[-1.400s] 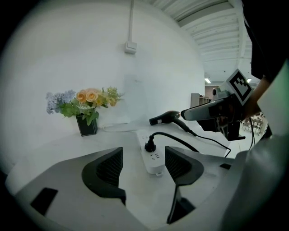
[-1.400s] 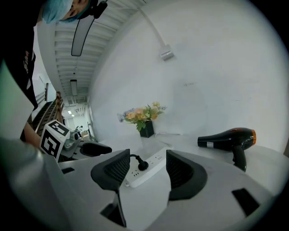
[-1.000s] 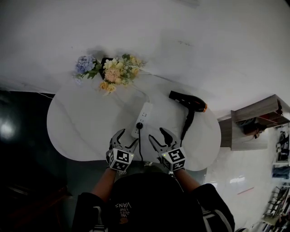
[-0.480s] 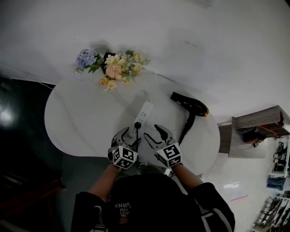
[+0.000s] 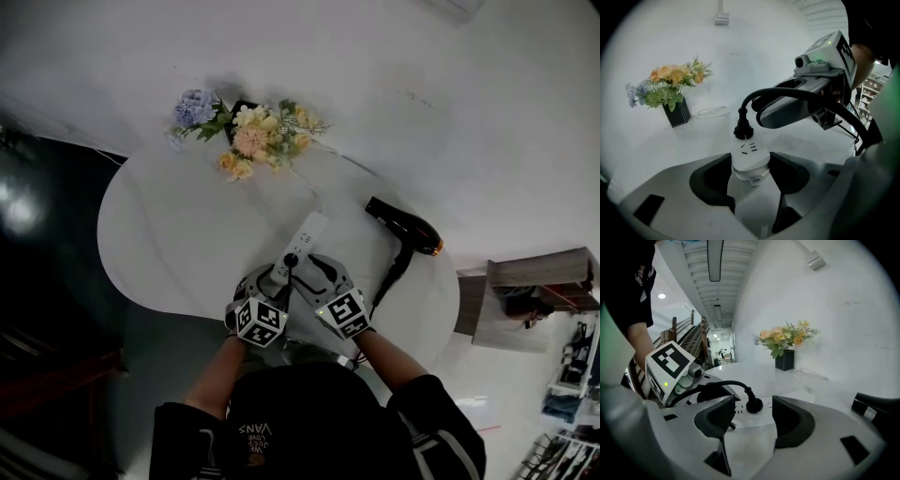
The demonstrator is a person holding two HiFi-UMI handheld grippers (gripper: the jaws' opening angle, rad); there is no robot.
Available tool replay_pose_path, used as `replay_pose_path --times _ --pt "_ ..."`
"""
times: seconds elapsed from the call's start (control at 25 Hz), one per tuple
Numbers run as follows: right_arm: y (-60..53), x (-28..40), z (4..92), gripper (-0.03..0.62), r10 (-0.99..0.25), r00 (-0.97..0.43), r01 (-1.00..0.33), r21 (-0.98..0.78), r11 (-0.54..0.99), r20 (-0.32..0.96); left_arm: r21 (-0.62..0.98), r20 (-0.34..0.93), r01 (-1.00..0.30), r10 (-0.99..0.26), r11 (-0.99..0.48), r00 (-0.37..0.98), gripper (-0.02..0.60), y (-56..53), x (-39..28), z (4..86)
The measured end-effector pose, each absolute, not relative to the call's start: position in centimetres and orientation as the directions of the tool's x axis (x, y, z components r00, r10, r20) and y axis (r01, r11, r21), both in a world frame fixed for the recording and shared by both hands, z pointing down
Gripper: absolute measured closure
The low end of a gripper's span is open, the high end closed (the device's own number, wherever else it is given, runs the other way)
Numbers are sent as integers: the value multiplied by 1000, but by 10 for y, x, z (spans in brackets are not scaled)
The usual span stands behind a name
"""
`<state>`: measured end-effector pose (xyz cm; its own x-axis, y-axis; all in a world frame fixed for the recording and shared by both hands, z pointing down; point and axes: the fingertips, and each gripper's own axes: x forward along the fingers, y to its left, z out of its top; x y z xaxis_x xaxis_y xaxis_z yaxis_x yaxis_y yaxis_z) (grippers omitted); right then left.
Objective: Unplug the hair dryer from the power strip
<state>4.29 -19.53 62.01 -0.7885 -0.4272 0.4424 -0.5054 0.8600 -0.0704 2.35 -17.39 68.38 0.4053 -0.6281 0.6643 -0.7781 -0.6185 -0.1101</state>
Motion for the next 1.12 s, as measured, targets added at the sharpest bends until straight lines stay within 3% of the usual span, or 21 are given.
replay_pose_path --times 0.44,0.56,0.84,1.12 --pt "-197 18 634 371 -345 -828 -373 25 928 442 -96 650 -770 -625 -631 432 304 -174 23 685" --pt "-201 16 637 440 -342 -832 -363 38 931 437 -98 650 -770 -627 -630 430 304 -176 22 685" --pt "-207 17 637 508 -359 -833 -354 94 931 421 -102 649 -771 -630 -628 427 304 -175 21 685" --pt "-207 17 638 520 -370 -822 -346 138 928 432 -100 650 -770 -628 -630 429 304 -176 21 687"
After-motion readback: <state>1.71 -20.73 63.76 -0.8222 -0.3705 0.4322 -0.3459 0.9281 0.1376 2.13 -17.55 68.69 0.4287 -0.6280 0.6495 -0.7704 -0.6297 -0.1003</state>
